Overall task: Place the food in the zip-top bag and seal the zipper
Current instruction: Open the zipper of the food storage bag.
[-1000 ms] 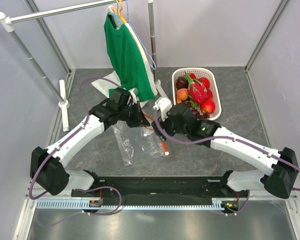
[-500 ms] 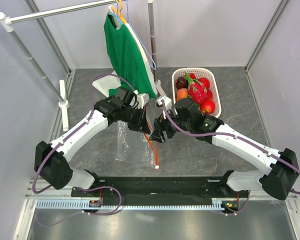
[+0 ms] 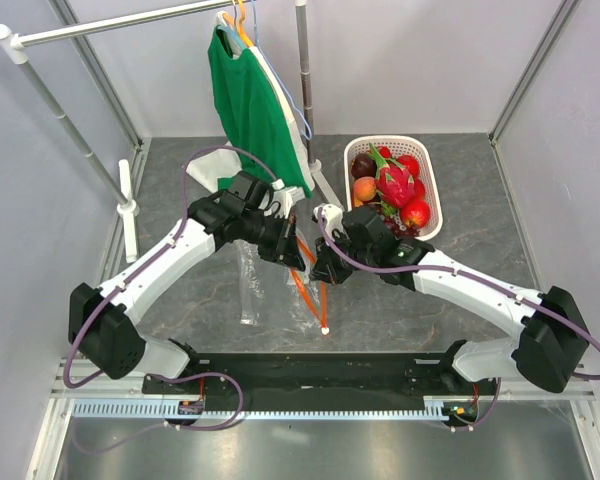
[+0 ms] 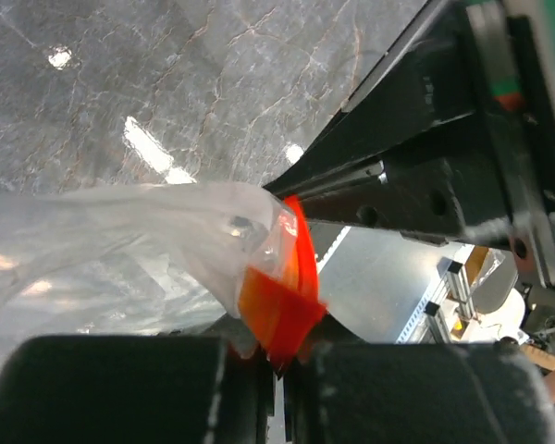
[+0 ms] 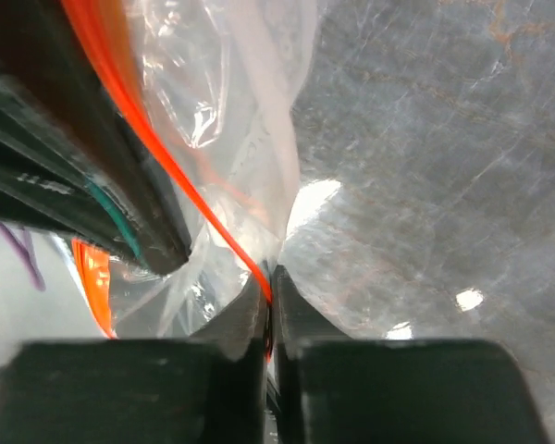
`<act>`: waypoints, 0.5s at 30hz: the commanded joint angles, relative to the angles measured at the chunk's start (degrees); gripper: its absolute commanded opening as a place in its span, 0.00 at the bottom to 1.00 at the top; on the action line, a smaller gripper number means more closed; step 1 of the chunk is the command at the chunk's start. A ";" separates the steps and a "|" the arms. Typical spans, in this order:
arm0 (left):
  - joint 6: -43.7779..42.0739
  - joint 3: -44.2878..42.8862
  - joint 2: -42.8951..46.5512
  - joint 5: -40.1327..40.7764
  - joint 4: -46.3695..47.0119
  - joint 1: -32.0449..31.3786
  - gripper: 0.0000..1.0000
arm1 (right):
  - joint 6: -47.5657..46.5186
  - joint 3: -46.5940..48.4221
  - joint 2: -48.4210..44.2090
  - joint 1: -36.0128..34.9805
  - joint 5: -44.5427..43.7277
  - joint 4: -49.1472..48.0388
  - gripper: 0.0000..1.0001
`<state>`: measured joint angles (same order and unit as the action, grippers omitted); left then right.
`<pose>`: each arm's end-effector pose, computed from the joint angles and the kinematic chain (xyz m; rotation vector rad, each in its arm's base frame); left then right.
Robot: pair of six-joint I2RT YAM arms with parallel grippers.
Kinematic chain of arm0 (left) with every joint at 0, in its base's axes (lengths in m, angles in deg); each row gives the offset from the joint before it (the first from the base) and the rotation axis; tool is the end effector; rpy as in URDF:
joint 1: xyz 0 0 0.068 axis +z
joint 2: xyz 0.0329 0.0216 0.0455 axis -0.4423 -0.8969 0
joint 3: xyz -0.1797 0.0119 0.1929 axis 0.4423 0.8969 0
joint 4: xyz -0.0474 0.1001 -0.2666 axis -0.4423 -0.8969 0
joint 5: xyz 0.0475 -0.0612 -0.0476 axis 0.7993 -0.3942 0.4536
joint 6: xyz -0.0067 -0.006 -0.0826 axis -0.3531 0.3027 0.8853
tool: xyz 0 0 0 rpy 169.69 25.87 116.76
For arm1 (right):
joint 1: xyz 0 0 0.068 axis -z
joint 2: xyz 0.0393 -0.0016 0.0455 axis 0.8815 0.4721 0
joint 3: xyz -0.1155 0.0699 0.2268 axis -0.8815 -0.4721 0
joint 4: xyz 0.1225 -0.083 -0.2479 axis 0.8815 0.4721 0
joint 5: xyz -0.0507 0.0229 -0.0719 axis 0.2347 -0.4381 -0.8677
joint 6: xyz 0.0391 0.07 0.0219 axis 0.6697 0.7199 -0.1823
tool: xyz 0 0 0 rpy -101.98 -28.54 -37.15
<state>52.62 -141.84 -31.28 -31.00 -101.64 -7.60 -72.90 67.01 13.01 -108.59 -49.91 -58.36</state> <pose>0.2537 -0.2234 0.2706 0.6137 2.5713 -1.1821 0.2217 0.2695 0.2333 -0.8063 2.2252 0.9311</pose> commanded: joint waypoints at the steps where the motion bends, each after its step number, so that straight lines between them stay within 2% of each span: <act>1: -3.95 -3.52 2.17 0.26 -0.11 0.01 0.17 | 5.71 -0.99 -0.13 0.70 -0.20 -3.98 0.00; 2: -3.34 -3.70 2.70 2.10 -0.20 0.09 0.46 | 9.98 -1.25 -0.22 1.40 0.32 -4.16 0.00; 4: -1.06 -2.92 6.03 8.17 1.37 0.45 0.74 | 14.66 -1.95 -0.84 4.03 1.47 -4.77 0.00; 5: -0.44 -2.13 7.61 9.92 2.95 0.45 0.92 | 16.60 -2.05 -0.93 4.83 1.65 -4.86 0.00; 6: 0.96 0.14 9.71 13.16 6.70 0.45 0.99 | 20.45 -2.13 -1.19 5.80 1.56 -4.95 0.00; 10: 3.78 6.75 18.95 19.86 16.12 0.45 1.00 | 29.61 -2.05 -0.75 9.23 2.08 -5.65 0.00; 14: 6.50 8.68 18.09 16.45 19.12 0.27 1.00 | 34.90 -0.21 1.70 9.76 2.35 -6.36 0.00; 15: 8.68 9.12 17.56 17.66 19.92 -0.25 1.00 | 35.25 0.32 3.01 9.76 2.44 -6.27 0.00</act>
<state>55.55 -135.39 -11.57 -15.90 -89.53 -7.23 -45.86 64.80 13.25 -98.86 -48.77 -62.25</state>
